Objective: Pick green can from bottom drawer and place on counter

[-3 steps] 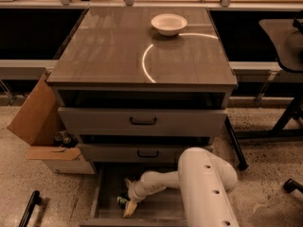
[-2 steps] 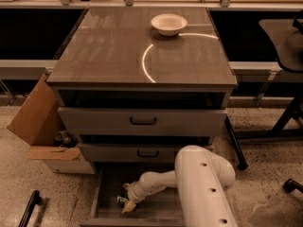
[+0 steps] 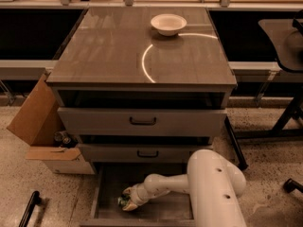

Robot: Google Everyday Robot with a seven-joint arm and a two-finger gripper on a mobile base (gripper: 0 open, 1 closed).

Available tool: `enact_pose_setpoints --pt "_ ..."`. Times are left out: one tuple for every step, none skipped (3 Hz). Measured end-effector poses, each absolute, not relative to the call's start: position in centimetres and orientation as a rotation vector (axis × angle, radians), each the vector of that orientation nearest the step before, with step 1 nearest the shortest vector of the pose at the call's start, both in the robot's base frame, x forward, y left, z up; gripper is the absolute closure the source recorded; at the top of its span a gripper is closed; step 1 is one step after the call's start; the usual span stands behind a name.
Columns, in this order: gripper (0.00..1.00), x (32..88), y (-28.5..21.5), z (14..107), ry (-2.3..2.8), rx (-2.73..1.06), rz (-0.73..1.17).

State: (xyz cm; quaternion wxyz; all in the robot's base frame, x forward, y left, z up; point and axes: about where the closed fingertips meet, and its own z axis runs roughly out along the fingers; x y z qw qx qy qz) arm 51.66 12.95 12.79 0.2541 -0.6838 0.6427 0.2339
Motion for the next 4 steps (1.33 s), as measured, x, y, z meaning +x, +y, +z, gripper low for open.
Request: enact_pose_setpoints --pt "0.94 50.1 12.4 16.6 1.594 -1.836 0.672" --pt "1.0 49.6 10.4 21.4 1.438 -1.777 0.692" --pt "1.0 49.6 6.9 25.9 1.284 -1.752 0.654" --pt "1.0 49.4 7.1 26.2 1.269 -1.753 0.67"
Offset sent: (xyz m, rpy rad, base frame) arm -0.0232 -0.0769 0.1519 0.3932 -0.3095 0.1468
